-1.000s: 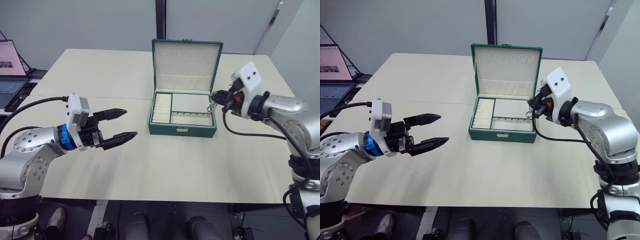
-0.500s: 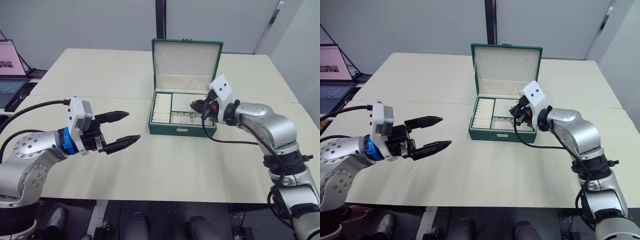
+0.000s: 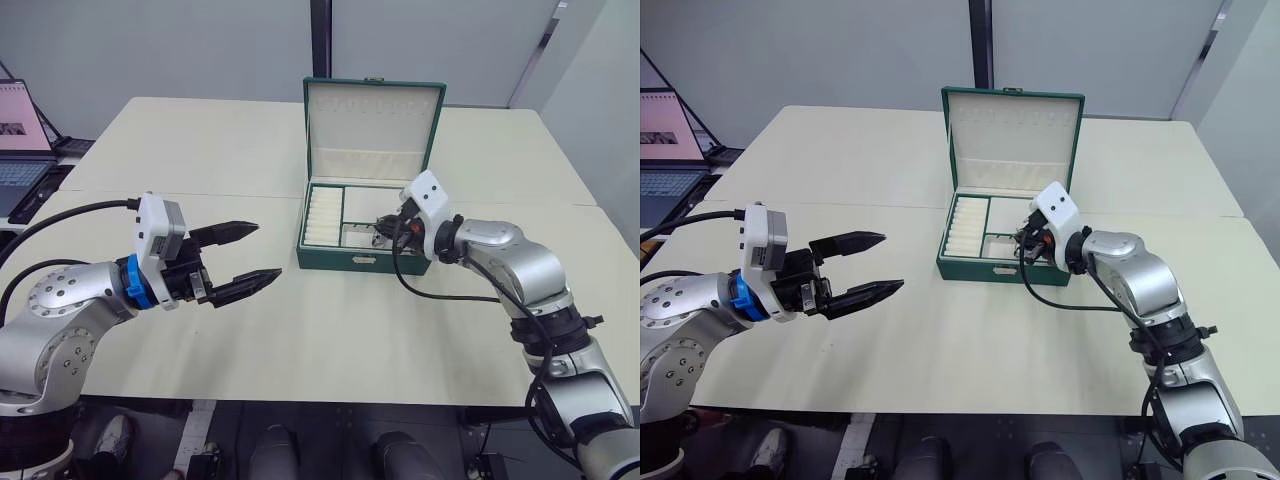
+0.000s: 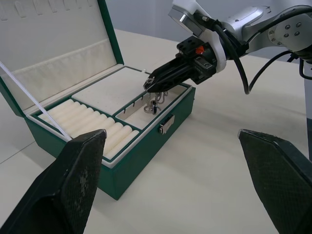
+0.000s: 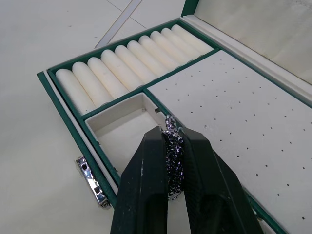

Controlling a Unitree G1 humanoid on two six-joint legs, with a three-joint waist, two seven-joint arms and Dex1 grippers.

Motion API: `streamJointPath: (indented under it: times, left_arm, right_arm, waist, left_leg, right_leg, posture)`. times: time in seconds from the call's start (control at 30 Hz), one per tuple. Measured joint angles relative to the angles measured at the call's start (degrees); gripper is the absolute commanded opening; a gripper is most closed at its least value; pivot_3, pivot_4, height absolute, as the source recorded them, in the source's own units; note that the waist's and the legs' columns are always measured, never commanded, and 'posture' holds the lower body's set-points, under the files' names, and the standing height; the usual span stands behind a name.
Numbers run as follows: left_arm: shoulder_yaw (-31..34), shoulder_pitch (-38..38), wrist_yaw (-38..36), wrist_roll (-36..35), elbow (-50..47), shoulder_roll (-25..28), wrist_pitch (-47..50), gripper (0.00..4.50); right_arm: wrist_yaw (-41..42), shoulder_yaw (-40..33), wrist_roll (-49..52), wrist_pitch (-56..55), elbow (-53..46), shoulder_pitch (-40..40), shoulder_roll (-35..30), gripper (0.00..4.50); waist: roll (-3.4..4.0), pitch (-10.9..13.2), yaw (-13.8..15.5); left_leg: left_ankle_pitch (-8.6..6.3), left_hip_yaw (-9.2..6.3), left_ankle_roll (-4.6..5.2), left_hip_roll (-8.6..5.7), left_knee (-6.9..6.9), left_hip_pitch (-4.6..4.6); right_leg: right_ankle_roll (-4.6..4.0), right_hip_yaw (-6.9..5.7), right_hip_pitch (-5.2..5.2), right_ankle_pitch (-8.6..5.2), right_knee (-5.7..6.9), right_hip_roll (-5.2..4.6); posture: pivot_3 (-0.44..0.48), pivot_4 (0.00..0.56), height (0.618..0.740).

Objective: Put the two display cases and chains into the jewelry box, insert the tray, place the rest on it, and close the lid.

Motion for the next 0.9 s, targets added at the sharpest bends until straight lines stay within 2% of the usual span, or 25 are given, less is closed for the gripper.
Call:
streamJointPath:
  times: [0.03, 0.1, 0.2, 0.43, 0.53, 0.7, 0.77, 0.9]
  left_arm:
    - [0.00, 0.02, 0.00, 0.00, 0.00, -0.01, -0.01, 4.50]
    - [0.00, 0.08, 0.00, 0.00, 0.00, -0.04, -0.07, 4.50]
    - [0.00, 0.14, -0.01, 0.02, 0.00, -0.07, -0.44, 4.50]
    - [-0.65, 0.00, -0.11, 1.15, 0.27, -0.05, -1.19, 4.50]
    - [-1.79, -0.17, -0.16, 2.65, 0.78, 0.03, -1.30, 4.50]
    - [-1.40, 0.44, -0.60, 3.28, 3.52, 0.57, -0.67, 4.50]
    - [-1.01, 1.48, -2.33, 3.21, 4.56, 1.45, -0.51, 4.50]
    - [0.15, 4.52, -4.62, 3.58, 6.82, 2.40, -1.02, 4.50]
  right_arm:
    - [0.09, 0.00, -0.05, -0.20, 0.01, 0.00, 0.00, 0.27]
    - [0.77, 0.00, -0.08, -0.66, 0.05, 0.00, 0.00, 0.90]
    - [1.46, 0.00, -0.15, -1.20, 0.26, 0.00, 0.00, 1.55]
    - [2.45, -0.11, -1.65, -1.63, 0.54, 0.05, -1.03, 3.47]
    - [3.29, -2.30, 0.02, 1.18, -4.52, 1.50, -3.62, 4.47]
    - [5.27, -14.23, 9.46, 12.87, -22.48, 14.55, -12.02, 4.47]
    - [6.17, -21.06, 14.14, 18.34, -30.83, 22.81, -15.33, 4.47]
    - [6.90, -32.38, 21.76, 25.47, -40.89, 34.46, -16.98, 4.47]
  waist:
    - [0.00, 0.00, 0.00]
    - [0.00, 0.00, 0.00]
    - [0.00, 0.00, 0.00]
    - [0.00, 0.00, 0.01]
    - [0.01, 0.00, 0.10]
    - [-0.02, 0.01, 0.79]
    - [-0.02, 0.00, 0.79]
    - [-0.01, 0.00, -0.02]
  left_leg:
    - [0.00, 0.00, 0.00, 0.00, 0.00, 0.00]
    - [0.00, 0.00, 0.00, 0.00, 0.00, 0.00]
    - [0.00, 0.00, 0.00, 0.00, 0.00, 0.00]
    - [0.00, 0.00, 0.00, 0.00, 0.00, 0.00]
    - [0.00, 0.01, 0.00, 0.00, -0.03, 0.00]
    - [-0.01, -0.01, 0.01, -0.01, -0.09, -0.05]
    - [-0.01, -0.02, 0.01, -0.01, -0.13, -0.05]
    - [-0.07, -0.03, 0.12, -0.01, -0.11, -0.02]
  right_leg:
    - [0.00, 0.00, 0.00, 0.00, 0.00, 0.00]
    - [0.00, 0.00, 0.00, 0.00, 0.00, 0.00]
    - [0.00, 0.00, 0.00, 0.00, 0.00, 0.00]
    - [0.00, 0.00, 0.00, 0.00, 0.00, 0.00]
    - [0.00, 0.01, 0.00, 0.00, -0.03, -0.01]
    - [0.00, -0.03, 0.08, 0.00, -0.22, -0.03]
    - [0.00, -0.04, 0.09, 0.00, -0.22, -0.02]
    - [0.00, -0.02, 0.11, 0.00, -0.18, 0.00]
  posture:
    - [0.000, 0.150, 0.740]
    - [0.000, 0.150, 0.740]
    - [0.000, 0.150, 0.740]
    - [0.000, 0.150, 0.740]
    - [0.000, 0.150, 0.740]
    - [0.000, 0.150, 0.740]
    - [0.000, 0.150, 0.740]
    - [0.000, 0.150, 0.740]
